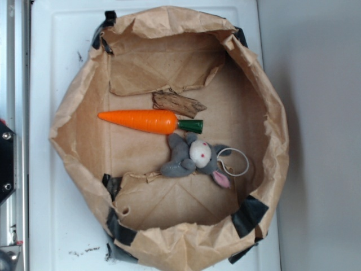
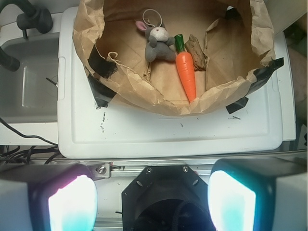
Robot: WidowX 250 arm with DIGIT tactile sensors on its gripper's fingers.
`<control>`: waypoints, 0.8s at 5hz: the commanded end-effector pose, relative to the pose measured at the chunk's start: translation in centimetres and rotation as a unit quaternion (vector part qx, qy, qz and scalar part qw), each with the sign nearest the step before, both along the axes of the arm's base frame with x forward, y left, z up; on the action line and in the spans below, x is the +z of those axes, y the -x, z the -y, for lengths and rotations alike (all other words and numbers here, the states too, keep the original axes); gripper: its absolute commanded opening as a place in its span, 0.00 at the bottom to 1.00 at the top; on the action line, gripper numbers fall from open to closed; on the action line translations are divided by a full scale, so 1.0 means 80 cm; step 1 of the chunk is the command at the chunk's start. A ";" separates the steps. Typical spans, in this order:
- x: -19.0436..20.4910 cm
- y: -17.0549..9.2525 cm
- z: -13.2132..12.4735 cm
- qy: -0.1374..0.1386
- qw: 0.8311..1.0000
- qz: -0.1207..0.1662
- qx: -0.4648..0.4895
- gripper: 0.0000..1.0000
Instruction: Grab the gray animal.
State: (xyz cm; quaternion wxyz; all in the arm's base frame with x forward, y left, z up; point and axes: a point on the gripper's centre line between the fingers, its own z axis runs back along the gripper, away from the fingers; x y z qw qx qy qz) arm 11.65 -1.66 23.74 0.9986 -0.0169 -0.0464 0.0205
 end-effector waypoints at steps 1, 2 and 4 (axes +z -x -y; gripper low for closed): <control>0.000 0.000 0.000 0.000 1.000 0.000 0.000 1.00; -0.001 -0.062 -0.007 0.034 0.999 0.008 0.001 1.00; -0.013 -0.124 -0.011 0.021 0.999 0.019 0.025 1.00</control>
